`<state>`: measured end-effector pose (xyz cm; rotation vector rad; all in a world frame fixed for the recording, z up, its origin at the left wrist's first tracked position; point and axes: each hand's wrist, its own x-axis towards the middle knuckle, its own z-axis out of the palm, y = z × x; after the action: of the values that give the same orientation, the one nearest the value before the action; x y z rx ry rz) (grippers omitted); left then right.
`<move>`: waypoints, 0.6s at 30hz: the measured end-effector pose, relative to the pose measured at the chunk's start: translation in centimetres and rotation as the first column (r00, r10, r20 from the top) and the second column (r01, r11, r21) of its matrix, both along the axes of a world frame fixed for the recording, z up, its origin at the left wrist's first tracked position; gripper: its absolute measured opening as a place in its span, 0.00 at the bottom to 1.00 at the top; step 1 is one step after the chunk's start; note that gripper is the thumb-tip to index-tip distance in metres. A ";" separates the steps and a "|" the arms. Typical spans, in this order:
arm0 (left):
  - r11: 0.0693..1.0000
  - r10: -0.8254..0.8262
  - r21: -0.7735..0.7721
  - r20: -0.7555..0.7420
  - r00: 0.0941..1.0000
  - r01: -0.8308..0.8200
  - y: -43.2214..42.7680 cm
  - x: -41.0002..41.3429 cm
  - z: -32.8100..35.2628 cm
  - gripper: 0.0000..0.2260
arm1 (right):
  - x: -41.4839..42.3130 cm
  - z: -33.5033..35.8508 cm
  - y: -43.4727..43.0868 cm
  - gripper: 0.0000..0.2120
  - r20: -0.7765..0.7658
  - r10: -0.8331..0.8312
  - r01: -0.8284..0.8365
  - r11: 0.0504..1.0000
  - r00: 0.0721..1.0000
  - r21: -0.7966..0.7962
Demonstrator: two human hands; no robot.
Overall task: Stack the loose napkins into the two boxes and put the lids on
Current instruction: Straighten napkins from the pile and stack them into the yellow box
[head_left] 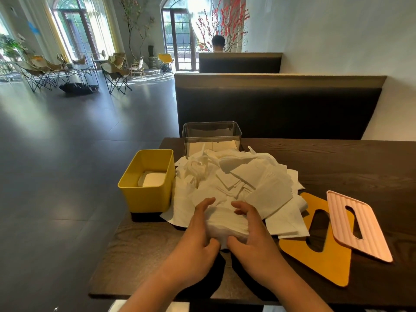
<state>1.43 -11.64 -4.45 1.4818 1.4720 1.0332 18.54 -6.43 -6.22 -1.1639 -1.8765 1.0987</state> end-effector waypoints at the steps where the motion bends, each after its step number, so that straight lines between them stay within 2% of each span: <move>1: 1.000 -0.009 0.018 -0.037 0.999 0.010 -0.1 -0.2 0.2 0.37 | 0.0 0.0 0.0 0.32 0.015 -0.001 0.001 1.000 1.000 0.005; 5: 1.000 -0.022 -0.009 -0.074 0.997 0.022 -0.2 -1.7 0.1 0.35 | 0.1 0.6 0.0 0.26 0.081 0.001 -0.004 0.999 0.997 0.034; 7: 1.000 -0.006 -0.009 -0.045 0.999 0.006 -0.3 -2.4 0.4 0.35 | 0.4 1.3 0.3 0.25 0.116 0.042 -0.045 0.999 0.992 0.024; 12: 0.995 0.011 0.096 0.035 0.999 -0.014 0.0 -3.0 1.4 0.34 | 0.5 3.9 1.0 0.23 0.218 0.173 -0.171 0.985 0.960 -0.028; 15: 0.985 0.048 0.161 0.107 0.993 -0.065 0.3 -2.8 1.6 0.34 | -0.3 4.3 1.0 0.20 0.099 0.151 -0.147 0.988 0.983 -0.047; 18: 0.983 0.064 0.162 0.109 0.992 -0.081 0.3 -2.9 1.4 0.38 | -1.0 3.6 0.7 0.21 -0.144 0.080 -0.099 0.986 0.986 -0.132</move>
<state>-1.46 -11.38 -3.08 1.4741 1.4033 1.2850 17.58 -5.73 -2.59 -1.0583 -1.7835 1.3436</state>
